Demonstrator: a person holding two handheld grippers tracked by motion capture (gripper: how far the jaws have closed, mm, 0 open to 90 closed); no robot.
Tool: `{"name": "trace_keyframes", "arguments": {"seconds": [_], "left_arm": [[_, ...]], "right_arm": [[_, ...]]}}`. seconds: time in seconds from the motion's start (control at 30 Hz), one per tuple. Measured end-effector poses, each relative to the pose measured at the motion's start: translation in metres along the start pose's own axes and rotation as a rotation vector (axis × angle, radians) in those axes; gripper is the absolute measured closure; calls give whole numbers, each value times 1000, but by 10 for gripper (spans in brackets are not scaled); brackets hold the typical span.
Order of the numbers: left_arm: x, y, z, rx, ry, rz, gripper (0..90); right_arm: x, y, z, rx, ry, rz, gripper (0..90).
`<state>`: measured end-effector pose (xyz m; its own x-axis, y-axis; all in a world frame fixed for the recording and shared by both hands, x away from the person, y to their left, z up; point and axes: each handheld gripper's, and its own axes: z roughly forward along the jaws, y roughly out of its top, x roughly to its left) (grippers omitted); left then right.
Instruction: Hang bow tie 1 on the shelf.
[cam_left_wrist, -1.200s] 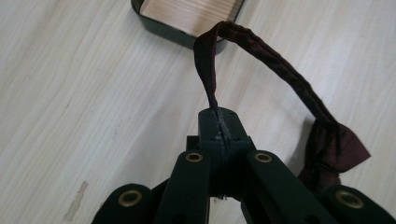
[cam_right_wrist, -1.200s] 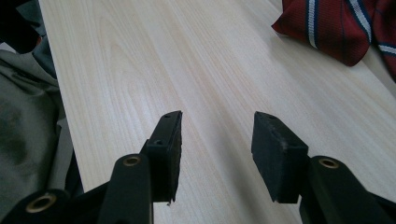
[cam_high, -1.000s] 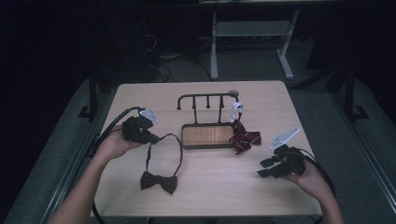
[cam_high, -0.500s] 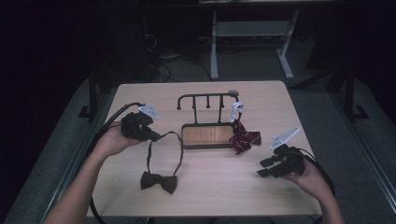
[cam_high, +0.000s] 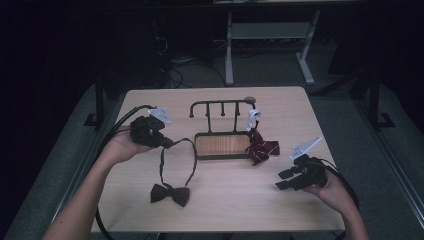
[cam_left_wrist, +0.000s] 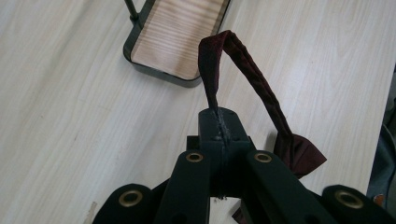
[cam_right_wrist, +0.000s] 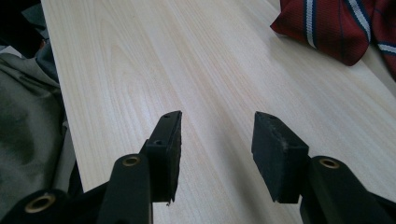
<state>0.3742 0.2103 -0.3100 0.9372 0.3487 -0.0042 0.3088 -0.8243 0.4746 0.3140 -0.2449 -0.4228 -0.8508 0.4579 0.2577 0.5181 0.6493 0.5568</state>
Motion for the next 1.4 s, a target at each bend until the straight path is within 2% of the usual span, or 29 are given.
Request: {"name": "trace_keyframes", "arguments": {"seconds": [0.23,0.57,0.9,1.13,1.4], "left_arm": [[0,4,-13,-21,3,10,900],[4,11,-20,-26,2,19,900],[7,24,-32,-39,14,27,900],[10,32,-40,-35,17,46,900],[16,36,-46,-39,20,36,900]], "right_arm": [[0,2,-1,-10,4,-2,523],[-4,3,-3,-15,1,1,522],[-5,3,-5,-17,0,5,523],[-6,1,-6,-23,-4,4,523],[-6,2,-8,-25,-6,4,524]]}}
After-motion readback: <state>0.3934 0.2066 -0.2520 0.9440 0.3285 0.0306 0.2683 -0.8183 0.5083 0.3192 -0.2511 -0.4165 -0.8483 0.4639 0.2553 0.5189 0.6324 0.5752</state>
